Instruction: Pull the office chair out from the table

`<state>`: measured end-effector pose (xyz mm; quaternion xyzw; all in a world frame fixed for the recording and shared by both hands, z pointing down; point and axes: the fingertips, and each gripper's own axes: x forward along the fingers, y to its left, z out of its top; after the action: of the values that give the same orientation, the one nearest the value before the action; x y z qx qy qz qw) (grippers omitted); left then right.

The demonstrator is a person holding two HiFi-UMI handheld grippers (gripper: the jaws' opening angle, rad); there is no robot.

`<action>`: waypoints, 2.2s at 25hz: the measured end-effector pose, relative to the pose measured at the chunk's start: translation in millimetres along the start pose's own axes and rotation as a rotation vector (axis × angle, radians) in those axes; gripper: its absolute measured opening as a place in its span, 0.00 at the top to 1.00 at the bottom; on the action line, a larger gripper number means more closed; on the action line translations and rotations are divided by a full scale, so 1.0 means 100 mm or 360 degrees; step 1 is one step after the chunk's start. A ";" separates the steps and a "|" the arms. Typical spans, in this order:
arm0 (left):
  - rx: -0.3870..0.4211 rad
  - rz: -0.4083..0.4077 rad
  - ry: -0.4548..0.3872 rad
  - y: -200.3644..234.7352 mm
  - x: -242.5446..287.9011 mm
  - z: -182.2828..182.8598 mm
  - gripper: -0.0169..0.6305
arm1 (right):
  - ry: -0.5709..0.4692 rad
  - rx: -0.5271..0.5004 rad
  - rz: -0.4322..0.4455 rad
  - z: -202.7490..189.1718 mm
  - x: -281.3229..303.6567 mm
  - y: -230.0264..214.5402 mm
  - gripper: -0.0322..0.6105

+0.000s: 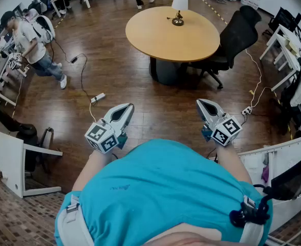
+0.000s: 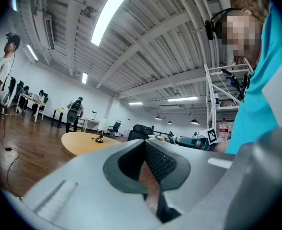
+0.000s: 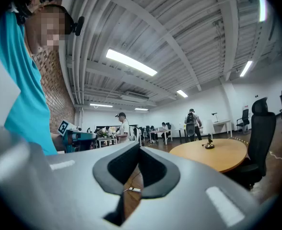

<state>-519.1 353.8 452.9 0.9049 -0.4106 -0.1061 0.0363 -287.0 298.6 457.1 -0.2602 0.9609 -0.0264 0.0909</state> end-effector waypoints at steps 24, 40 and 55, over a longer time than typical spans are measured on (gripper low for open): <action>-0.0016 -0.0069 0.0023 -0.38 1.04 -0.44 0.94 | 0.0046 -0.0024 0.0011 -0.07 -0.42 -1.00 0.95; -0.0031 -0.0398 0.0034 1.71 1.88 -0.23 0.94 | 0.0022 -0.0094 -0.0287 -0.08 1.17 -1.91 0.95; -0.0083 -0.0375 -0.0002 1.31 3.92 -0.68 0.94 | 0.0032 -0.0164 -0.0256 0.09 0.45 -3.88 0.95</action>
<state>-349.4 -28.0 475.8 0.9456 -0.2984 -0.1210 0.0467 -131.5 -58.7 478.6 -0.3406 0.9379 0.0133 0.0652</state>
